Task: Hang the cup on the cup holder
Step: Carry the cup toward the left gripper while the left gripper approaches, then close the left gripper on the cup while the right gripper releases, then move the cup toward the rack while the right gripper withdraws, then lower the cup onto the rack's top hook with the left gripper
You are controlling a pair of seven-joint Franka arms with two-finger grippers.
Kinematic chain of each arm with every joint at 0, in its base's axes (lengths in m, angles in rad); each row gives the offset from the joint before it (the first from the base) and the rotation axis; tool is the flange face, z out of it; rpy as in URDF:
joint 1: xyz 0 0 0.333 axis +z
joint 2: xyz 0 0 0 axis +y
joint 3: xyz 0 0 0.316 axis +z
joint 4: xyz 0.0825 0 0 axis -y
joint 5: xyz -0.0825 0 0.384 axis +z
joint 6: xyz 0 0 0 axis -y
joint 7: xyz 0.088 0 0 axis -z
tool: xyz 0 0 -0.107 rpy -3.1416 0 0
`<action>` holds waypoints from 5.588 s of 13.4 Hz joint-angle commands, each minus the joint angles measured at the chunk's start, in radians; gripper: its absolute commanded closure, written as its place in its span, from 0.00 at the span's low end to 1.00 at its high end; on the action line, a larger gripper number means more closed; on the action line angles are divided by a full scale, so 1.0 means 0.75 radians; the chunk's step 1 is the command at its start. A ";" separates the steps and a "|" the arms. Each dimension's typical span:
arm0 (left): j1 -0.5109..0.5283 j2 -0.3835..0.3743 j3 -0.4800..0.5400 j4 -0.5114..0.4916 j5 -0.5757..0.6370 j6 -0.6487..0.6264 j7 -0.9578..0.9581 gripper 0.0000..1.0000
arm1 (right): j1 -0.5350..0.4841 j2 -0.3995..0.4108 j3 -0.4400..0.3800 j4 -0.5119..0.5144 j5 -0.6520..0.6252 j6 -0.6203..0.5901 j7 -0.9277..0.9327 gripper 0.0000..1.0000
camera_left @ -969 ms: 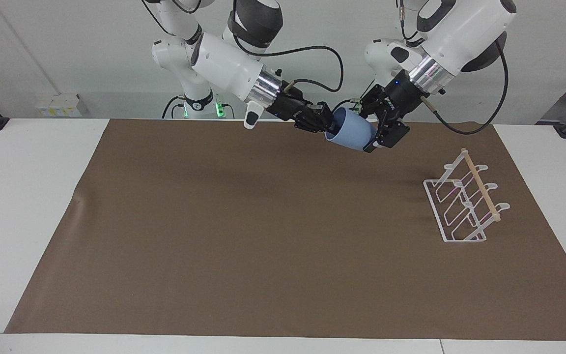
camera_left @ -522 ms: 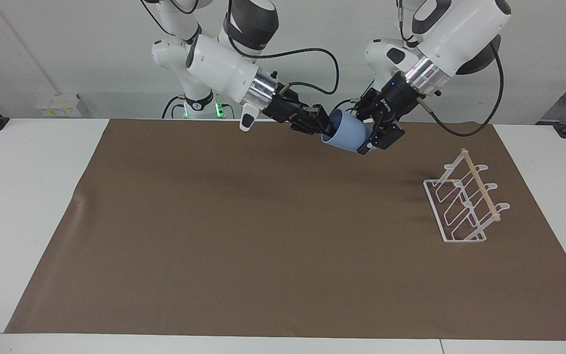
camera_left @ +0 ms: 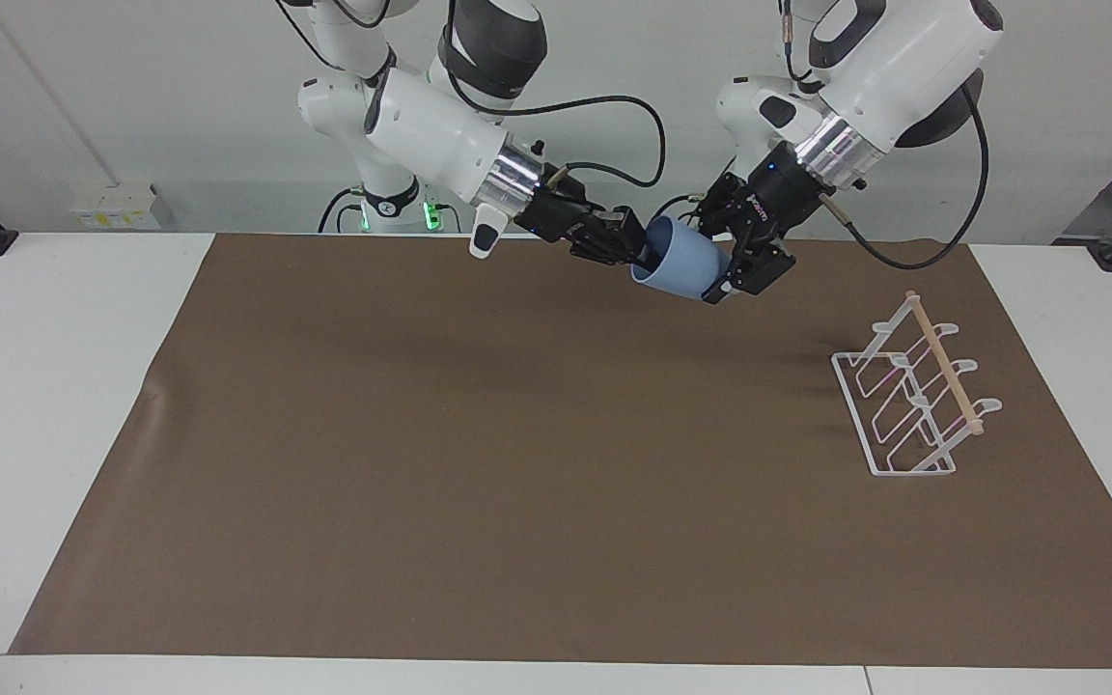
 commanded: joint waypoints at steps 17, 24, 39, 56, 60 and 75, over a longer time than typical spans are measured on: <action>-0.023 -0.033 0.022 -0.040 -0.018 -0.070 -0.048 1.00 | 0.020 0.050 0.007 0.042 0.025 0.197 0.009 0.57; 0.005 -0.035 0.028 -0.042 0.123 -0.101 -0.046 1.00 | 0.020 0.052 0.007 0.044 0.023 0.199 0.009 0.58; 0.032 -0.031 0.022 -0.030 1.149 -0.150 -0.042 1.00 | -0.002 0.060 0.002 0.017 -0.396 0.157 -0.434 0.73; 0.091 0.053 0.024 -0.138 1.716 -0.162 -0.127 1.00 | -0.490 -0.112 -0.016 0.263 -1.594 -1.042 -0.887 0.59; 0.087 0.136 0.024 -0.148 1.927 -0.160 -0.287 1.00 | -0.573 -0.132 -0.016 0.211 -1.568 -1.020 -0.883 0.53; 0.103 0.155 0.026 -0.389 2.324 -0.131 -0.621 1.00 | -0.605 -0.132 -0.018 0.203 -1.431 -0.999 -0.599 0.09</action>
